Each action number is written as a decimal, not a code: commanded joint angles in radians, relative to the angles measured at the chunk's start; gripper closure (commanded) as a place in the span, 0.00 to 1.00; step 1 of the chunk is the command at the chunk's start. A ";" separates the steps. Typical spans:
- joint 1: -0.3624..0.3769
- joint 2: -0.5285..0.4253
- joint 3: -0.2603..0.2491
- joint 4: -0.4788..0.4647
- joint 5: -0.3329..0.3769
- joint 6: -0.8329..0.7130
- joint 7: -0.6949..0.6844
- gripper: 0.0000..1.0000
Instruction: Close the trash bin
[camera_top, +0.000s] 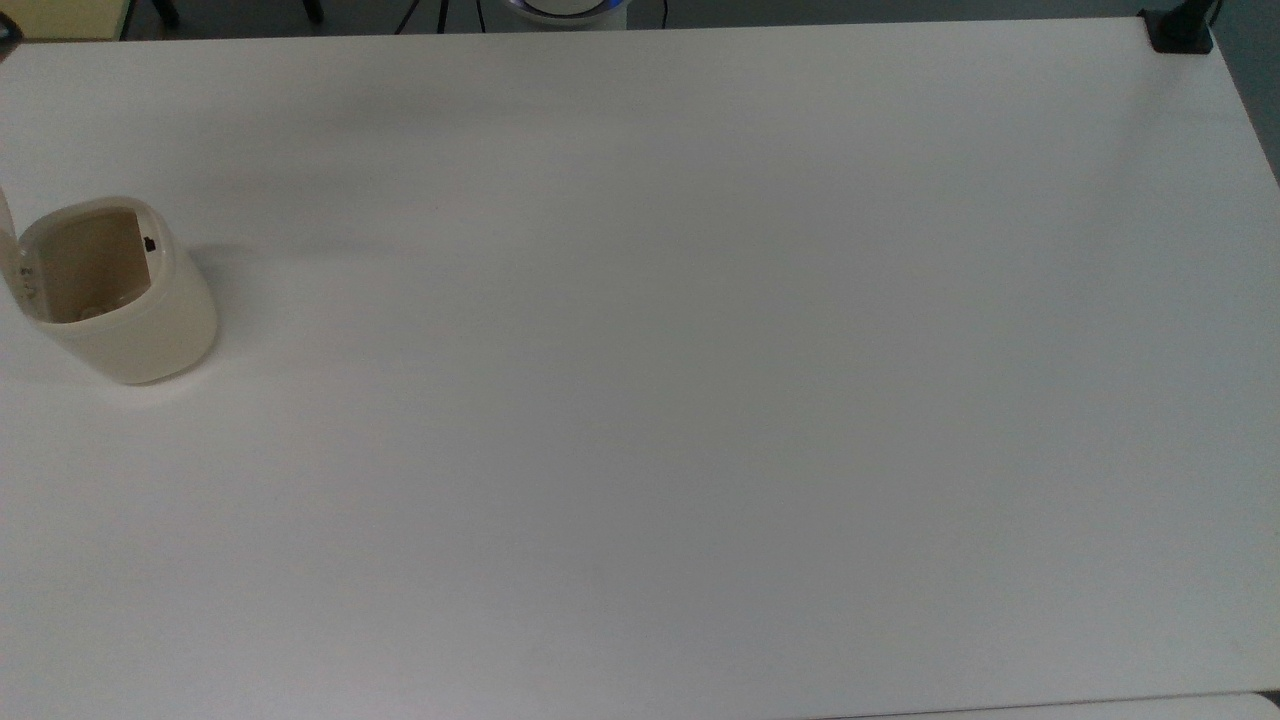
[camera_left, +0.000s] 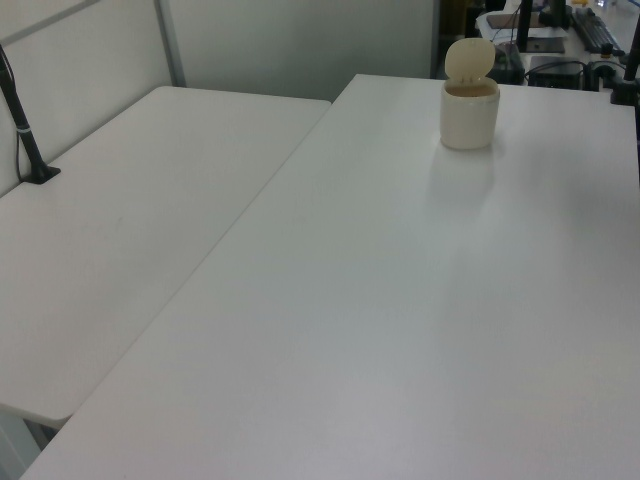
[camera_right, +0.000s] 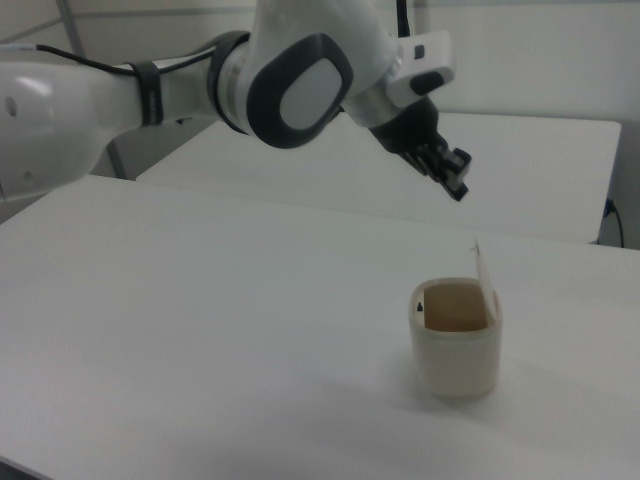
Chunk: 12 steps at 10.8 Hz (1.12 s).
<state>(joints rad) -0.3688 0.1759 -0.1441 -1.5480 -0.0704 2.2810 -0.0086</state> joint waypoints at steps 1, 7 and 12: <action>-0.057 0.054 0.001 0.009 -0.009 0.040 -0.014 1.00; -0.073 0.154 0.003 0.005 -0.029 0.147 -0.034 1.00; -0.012 0.157 0.011 -0.030 -0.031 0.108 -0.037 1.00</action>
<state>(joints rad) -0.4142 0.3443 -0.1291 -1.5554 -0.1014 2.4128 -0.0331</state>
